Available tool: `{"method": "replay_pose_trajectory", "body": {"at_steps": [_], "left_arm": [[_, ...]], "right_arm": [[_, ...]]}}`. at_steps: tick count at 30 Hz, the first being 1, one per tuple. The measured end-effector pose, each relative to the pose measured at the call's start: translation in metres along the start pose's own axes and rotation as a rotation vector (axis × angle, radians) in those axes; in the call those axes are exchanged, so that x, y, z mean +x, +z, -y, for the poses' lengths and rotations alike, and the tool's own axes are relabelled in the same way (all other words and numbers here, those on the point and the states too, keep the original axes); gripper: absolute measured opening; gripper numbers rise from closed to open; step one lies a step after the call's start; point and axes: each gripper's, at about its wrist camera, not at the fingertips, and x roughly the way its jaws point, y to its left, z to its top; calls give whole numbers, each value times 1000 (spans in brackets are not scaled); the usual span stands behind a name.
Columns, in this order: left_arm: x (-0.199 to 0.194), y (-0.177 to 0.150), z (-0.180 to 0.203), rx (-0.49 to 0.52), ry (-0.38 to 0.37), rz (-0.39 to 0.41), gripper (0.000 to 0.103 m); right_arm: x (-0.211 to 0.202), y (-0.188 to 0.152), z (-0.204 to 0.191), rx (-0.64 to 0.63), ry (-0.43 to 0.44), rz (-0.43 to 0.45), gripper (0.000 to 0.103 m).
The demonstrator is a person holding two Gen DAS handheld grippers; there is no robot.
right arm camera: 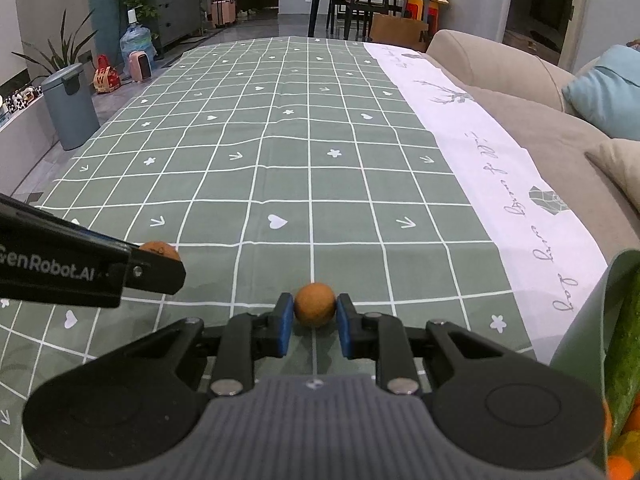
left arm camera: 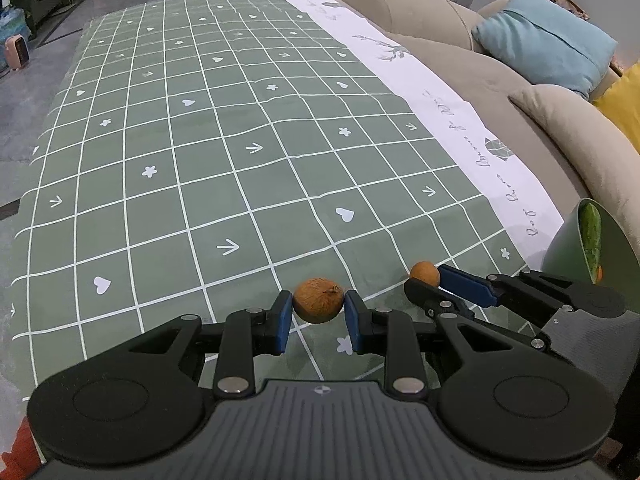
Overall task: Organize fruits
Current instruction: 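Grasp a longan with the left tool while the right grasps another longan, then lower the longan into the colander with the left tool while the right releases its longan there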
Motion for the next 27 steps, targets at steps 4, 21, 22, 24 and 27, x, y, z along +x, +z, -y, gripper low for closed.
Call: {"method": "replay_pose_trajectory", "body": {"at_steps": [4,21,22,24,27], "left_arm": [[-12,-3,4,11,1,10,31],[-62,-40,46,114,-64,3,31],[-65,-43,50,121,-69,2,31],[-69,-47,57,136,-74,0,31],[-76,-52,69,163,-85,1,31]], "right_arm": [[-15,0,-4,-6,4,7,18],[-119,-42,-2,105,16,-31,18],[-124,-46,-1,107,15,-34,18],[-136,-53,2,112,9,-37,18],[-151,-61,8,125,0,-35,18]]}}
